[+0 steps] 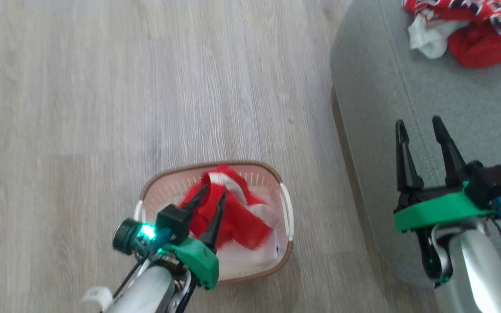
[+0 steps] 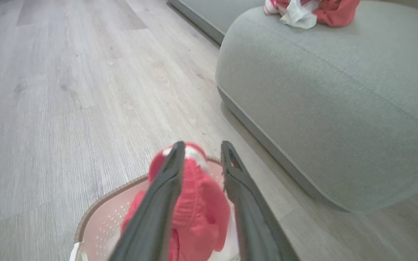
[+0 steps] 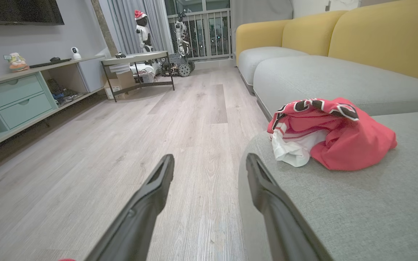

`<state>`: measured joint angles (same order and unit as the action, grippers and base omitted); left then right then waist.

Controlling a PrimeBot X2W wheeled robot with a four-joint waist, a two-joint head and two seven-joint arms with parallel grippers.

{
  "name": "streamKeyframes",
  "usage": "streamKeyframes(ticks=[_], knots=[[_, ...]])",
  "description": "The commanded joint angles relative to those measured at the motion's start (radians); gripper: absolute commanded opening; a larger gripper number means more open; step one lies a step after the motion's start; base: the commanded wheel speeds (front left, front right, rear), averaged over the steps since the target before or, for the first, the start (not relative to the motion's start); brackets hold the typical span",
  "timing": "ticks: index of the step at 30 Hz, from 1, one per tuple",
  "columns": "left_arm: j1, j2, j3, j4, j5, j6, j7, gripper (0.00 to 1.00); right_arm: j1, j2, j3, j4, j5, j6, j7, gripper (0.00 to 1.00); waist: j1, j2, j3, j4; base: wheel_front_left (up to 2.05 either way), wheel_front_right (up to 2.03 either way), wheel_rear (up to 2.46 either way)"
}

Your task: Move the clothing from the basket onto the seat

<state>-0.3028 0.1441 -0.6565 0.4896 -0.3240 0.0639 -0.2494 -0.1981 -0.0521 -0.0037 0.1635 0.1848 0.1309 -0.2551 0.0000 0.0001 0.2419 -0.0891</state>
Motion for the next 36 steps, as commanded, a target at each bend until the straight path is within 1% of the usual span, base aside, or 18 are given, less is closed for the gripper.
streamKeyframes(ticks=[1, 4, 11, 16, 22, 27, 36], knots=[[0.024, 0.02, 0.056, -0.061, 0.002, 0.019, -0.012, 1.0, 0.015, 0.002, 0.014, -0.022, 0.0, 0.0, -0.007, 1.0, 0.0, -0.0001, -0.06, 0.009, 0.0, 0.0, 0.0], [0.056, 0.023, 0.078, -0.091, -0.001, 0.03, -0.012, 1.0, 0.028, 0.002, 0.012, -0.016, -0.001, 0.0, -0.007, 1.0, 0.0, -0.0001, -0.084, 0.014, 0.0, 0.0, 0.0], [0.171, 0.029, 0.166, -0.174, -0.017, 0.066, -0.012, 1.0, 0.071, 0.002, 0.004, -0.005, -0.006, 0.0, -0.007, 1.0, 0.0, -0.0001, -0.157, 0.037, 0.0, 0.0, 0.0], [0.246, 0.036, 0.25, -0.229, -0.02, 0.094, -0.012, 1.0, 0.101, 0.002, 0.001, -0.003, -0.008, 0.0, -0.007, 1.0, 0.0, -0.0001, -0.202, 0.055, 0.0, 0.0, 0.0], [0.326, 0.034, 0.359, -0.308, -0.012, 0.113, -0.012, 1.0, 0.13, 0.002, 0.004, 0.0, -0.006, 0.0, -0.007, 1.0, 0.0, -0.0001, -0.242, 0.069, 0.0, 0.0, 0.0], [0.382, 0.025, 0.42, -0.358, 0.009, 0.117, -0.012, 1.0, 0.152, 0.002, 0.017, 0.002, 0.005, 0.0, -0.007, 1.0, 0.0, -0.0001, -0.255, 0.077, 0.0, 0.0, 0.0], [0.425, -0.002, 0.48, -0.382, 0.044, 0.09, -0.012, 1.0, 0.172, 0.002, 0.04, 0.034, 0.019, 0.0, -0.007, 1.0, 0.0, -0.0001, -0.265, 0.091, 0.0, 0.0, 0.0]])
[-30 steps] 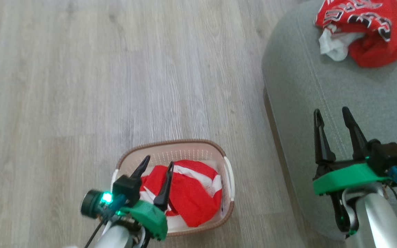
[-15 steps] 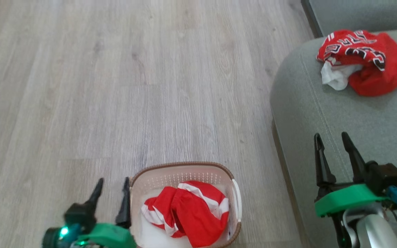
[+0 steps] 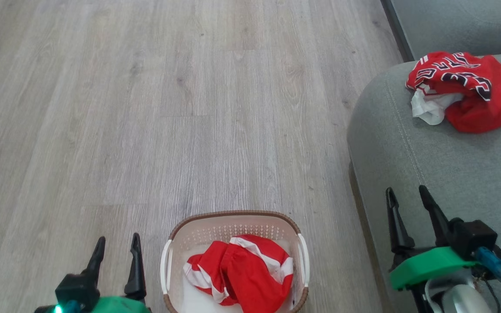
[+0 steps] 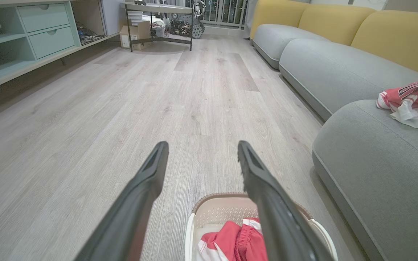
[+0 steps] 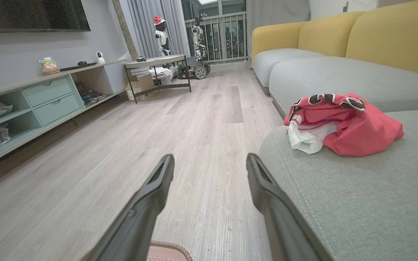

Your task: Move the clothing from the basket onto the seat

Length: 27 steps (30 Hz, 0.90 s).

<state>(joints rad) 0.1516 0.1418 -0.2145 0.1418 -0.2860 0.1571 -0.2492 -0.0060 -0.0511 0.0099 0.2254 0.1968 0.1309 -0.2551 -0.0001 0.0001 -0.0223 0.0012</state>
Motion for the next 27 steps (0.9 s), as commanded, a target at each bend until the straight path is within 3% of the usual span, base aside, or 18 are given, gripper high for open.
streamKeyframes(ticks=[1, 20, 27], knots=[[-0.028, -0.004, 0.043, -0.034, 0.01, -0.007, -0.013, 1.0, -0.02, 0.001, 0.029, -0.024, 0.008, 0.0, -0.007, 1.0, 0.0001, -0.0001, -0.002, 0.002, 0.0, 0.0, 0.0], [-0.019, -0.048, 0.105, -0.012, 0.066, -0.07, -0.013, 1.0, -0.018, 0.001, 0.052, 0.015, 0.02, 0.0, -0.007, 1.0, 0.0001, -0.0001, -0.007, 0.005, 0.0, 0.0, 0.0], [-0.053, -0.058, 0.076, 0.039, 0.1, -0.106, -0.013, 1.0, -0.022, 0.001, 0.045, 0.014, 0.022, 0.0, -0.007, 1.0, 0.0001, -0.0001, 0.015, 0.009, 0.0, 0.0, 0.0]])
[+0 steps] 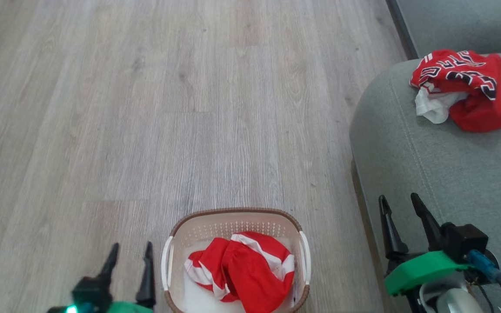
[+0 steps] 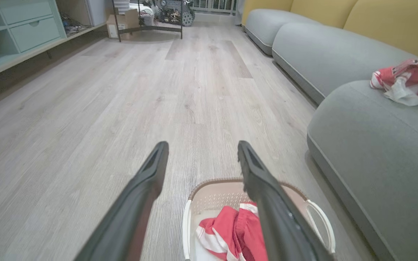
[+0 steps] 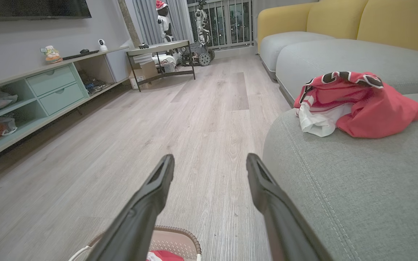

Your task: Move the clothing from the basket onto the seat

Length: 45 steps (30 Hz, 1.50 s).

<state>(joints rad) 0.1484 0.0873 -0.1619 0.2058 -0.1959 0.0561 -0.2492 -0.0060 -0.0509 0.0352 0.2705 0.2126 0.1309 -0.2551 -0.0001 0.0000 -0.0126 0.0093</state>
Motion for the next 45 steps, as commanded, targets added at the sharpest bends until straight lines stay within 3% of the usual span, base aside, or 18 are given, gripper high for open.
streamKeyframes(ticks=[1, 10, 23, 33, 45], knots=[[-0.059, -0.005, 0.015, -0.012, 0.017, -0.01, -0.013, 1.0, -0.024, 0.001, 0.017, -0.033, 0.006, 0.0, -0.007, 1.0, 0.0001, 0.0, 0.011, 0.001, 0.0, 0.0, 0.0], [-0.23, -0.019, -0.105, 0.204, 0.081, -0.066, -0.01, 1.0, -0.072, 0.001, -0.041, -0.075, -0.025, 0.0, -0.007, 1.0, 0.0001, 0.0, 0.163, -0.006, 0.0, 0.0, 0.0], [-0.621, -0.037, -0.277, 0.644, 0.067, -0.1, -0.009, 1.0, -0.257, 0.001, -0.02, -0.18, -0.057, 0.0, -0.007, 1.0, 0.0001, 0.0, 0.52, -0.084, 0.0, 0.0, 0.0], [-0.846, -0.037, -0.398, 0.865, 0.011, -0.058, 0.012, 1.0, -0.377, 0.001, 0.033, -0.243, -0.035, 0.0, -0.007, 1.0, 0.0001, 0.0, 0.745, -0.137, 0.0, 0.0, 0.0], [-1.017, -0.033, -0.442, 1.039, 0.022, -0.034, 0.03, 1.0, -0.424, 0.001, 0.052, -0.286, 0.004, 0.0, -0.007, 1.0, 0.0001, 0.0, 0.891, -0.185, 0.0, 0.0, 0.0]])
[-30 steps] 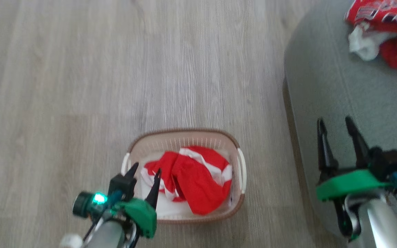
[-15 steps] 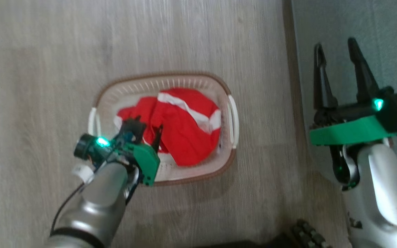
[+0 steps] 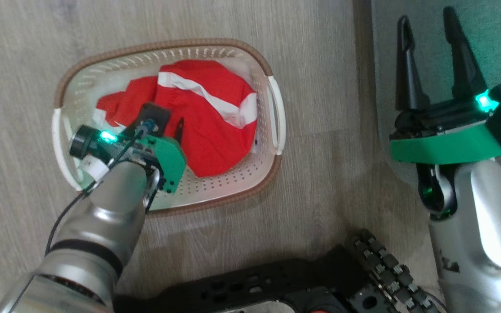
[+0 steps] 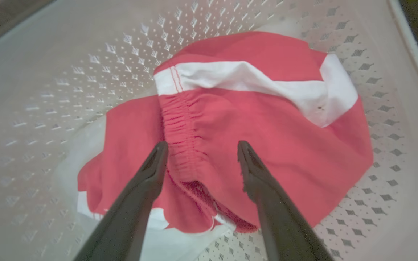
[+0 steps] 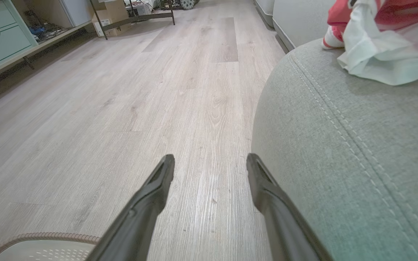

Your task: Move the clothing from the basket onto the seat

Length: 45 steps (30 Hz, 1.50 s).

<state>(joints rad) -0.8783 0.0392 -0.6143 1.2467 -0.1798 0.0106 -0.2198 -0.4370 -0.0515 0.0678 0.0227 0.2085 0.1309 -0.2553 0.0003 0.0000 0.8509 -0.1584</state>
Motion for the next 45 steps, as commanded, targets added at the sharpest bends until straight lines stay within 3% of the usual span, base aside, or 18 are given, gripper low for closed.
streamKeyframes(ticks=[1, 7, 8, 9, 10, 12, 18, 26, 35, 45], knots=[[0.0, 0.017, 0.011, 0.005, 0.005, 0.018, 0.005, 1.0, 0.003, 0.001, 0.021, -0.042, 0.011, 0.0, -0.006, 1.0, -0.0003, 0.0, 0.035, -0.02, 0.0, 0.0, 0.0], [-0.029, 0.032, 0.012, 0.028, -0.004, 0.049, 0.049, 1.0, -0.012, 0.001, 0.031, -0.05, 0.026, 0.0, -0.006, 1.0, -0.0003, 0.0, 0.063, -0.032, 0.0, 0.0, 0.0], [-0.028, 0.031, 0.012, 0.031, -0.007, 0.045, 0.057, 0.89, -0.013, 0.001, 0.032, -0.048, 0.028, 0.0, -0.006, 1.0, -0.0003, 0.0, 0.064, -0.034, 0.0, 0.0, 0.0], [-0.026, 0.03, 0.011, 0.032, -0.01, 0.038, 0.062, 0.68, -0.014, 0.001, 0.033, -0.047, 0.03, 0.0, -0.006, 1.0, -0.0003, 0.0, 0.064, -0.035, 0.0, 0.0, 0.0], [-0.025, 0.03, 0.01, 0.033, -0.012, 0.033, 0.062, 0.35, -0.014, 0.001, 0.033, -0.046, 0.032, 0.0, -0.006, 1.0, -0.0003, 0.0, 0.063, -0.036, 0.0, 0.0, 0.0], [-0.021, 0.027, 0.004, 0.034, -0.015, 0.02, 0.052, 0.0, -0.015, 0.001, 0.033, -0.041, 0.035, 0.0, -0.006, 1.0, -0.0003, 0.0, 0.058, -0.037, 0.0, 0.0, 0.0], [0.001, 0.018, -0.007, 0.017, -0.033, -0.018, -0.01, 0.0, -0.013, 0.001, 0.024, -0.023, 0.034, 0.0, -0.006, 1.0, -0.0003, 0.0, 0.006, -0.024, 0.0, 0.0, 0.0], [0.073, 0.013, 0.012, -0.098, -0.076, -0.048, -0.041, 0.0, 0.016, 0.001, 0.029, 0.034, 0.027, 0.0, -0.006, 1.0, -0.0003, 0.0, -0.143, 0.006, 0.0, 0.0, 0.0], [0.257, 0.044, 0.042, -0.384, -0.075, -0.047, -0.042, 0.0, 0.125, 0.001, 0.018, 0.137, -0.001, 0.0, -0.006, 1.0, -0.0003, 0.0, -0.431, 0.06, 0.0, 0.0, 0.0], [0.386, 0.084, 0.068, -0.601, -0.078, -0.04, -0.042, 0.0, 0.275, 0.001, 0.032, 0.237, -0.018, 0.0, -0.006, 1.0, -0.0003, 0.0, -0.732, 0.095, 0.0, 0.0, 0.0]])
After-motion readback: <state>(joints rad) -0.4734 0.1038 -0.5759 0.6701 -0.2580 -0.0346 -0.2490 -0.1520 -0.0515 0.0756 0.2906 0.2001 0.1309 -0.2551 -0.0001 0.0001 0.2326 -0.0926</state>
